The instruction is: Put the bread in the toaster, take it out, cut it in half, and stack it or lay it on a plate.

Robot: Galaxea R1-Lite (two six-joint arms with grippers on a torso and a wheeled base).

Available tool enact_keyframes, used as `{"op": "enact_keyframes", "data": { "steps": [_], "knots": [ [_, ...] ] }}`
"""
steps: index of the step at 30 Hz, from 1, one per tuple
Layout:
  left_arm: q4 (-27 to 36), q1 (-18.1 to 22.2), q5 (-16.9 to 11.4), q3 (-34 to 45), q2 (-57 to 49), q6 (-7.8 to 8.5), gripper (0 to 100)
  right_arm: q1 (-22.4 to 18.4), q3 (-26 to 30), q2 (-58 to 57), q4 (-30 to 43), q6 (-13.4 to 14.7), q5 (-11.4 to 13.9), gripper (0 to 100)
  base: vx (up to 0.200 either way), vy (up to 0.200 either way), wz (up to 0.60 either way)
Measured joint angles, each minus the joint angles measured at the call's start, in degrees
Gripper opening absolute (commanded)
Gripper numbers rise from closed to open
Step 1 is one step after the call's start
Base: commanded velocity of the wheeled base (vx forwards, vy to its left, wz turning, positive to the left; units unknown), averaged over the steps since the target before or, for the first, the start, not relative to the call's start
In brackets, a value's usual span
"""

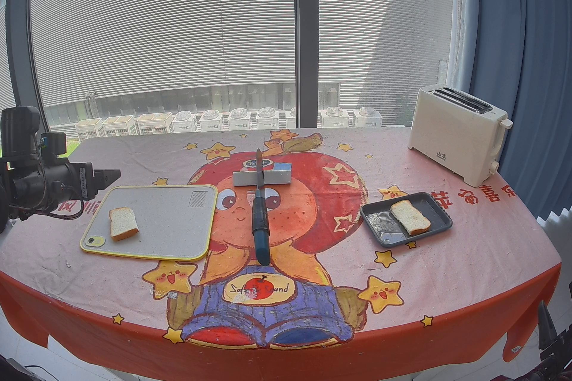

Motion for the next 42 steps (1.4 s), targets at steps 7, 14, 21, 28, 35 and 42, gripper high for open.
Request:
{"op": "enact_keyframes", "data": {
  "steps": [7, 14, 21, 28, 35, 42],
  "knots": [
    [-0.07, -0.16, 1.38, -0.41, 2.93, 0.06, 100, 0.0, 0.0, 0.0, 0.0, 0.0, 0.0, 100, 0.0, 0.0, 0.0],
    [-0.07, 0.69, 6.61, -1.54, 5.85, -0.17, 100, 0.0, -0.02, 0.0, 0.0, 0.02, 0.0, 100, 0.0, 0.0, 0.0],
    [0.11, 2.26, 7.77, -2.08, 9.22, -0.8, 100, 0.0, -0.02, 0.0, 0.0, 0.02, 0.0, 100, 0.0, 0.0, 0.0],
    [0.59, 4.58, 7.77, -2.58, 12.37, -0.73, 100, 0.0, -0.02, 0.0, 0.02, 0.02, 0.0, 100, 0.0, 0.0, 0.0],
    [2.82, 5.57, 7.74, -2.65, 13.7, -0.05, 100, 0.0, -0.02, 0.0, 0.0, 0.02, 0.0, 100, 0.0, 0.0, 0.0],
    [6.99, 5.42, 7.44, -2.65, 13.54, 0.46, 100, 0.0, -0.02, 0.0, 0.0, 0.02, 0.0, 100, 0.0, 0.0, 0.0]
  ]
}}
